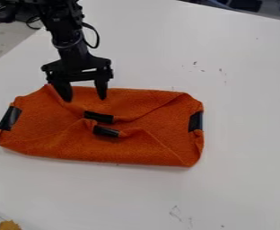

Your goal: Unfold the cloth from center to top

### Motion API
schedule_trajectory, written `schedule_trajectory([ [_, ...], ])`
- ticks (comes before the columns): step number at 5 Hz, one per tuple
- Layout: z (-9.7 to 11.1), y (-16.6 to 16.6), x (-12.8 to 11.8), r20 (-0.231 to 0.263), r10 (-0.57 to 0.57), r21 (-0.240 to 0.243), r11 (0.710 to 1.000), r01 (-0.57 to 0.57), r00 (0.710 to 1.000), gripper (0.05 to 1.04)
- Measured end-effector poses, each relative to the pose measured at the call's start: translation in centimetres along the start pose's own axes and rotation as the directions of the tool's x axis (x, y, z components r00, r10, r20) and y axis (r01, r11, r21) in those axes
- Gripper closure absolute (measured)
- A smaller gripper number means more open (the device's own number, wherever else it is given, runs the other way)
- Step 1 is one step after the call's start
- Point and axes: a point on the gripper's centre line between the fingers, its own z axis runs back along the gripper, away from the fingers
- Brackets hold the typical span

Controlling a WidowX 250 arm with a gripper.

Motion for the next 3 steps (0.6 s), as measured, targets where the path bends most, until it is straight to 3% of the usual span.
schedule_trajectory([
  [3,-3.0,1.0,-1.8,-0.069,0.08,0.004,0.997,-0.08,0.994,0.083],
])
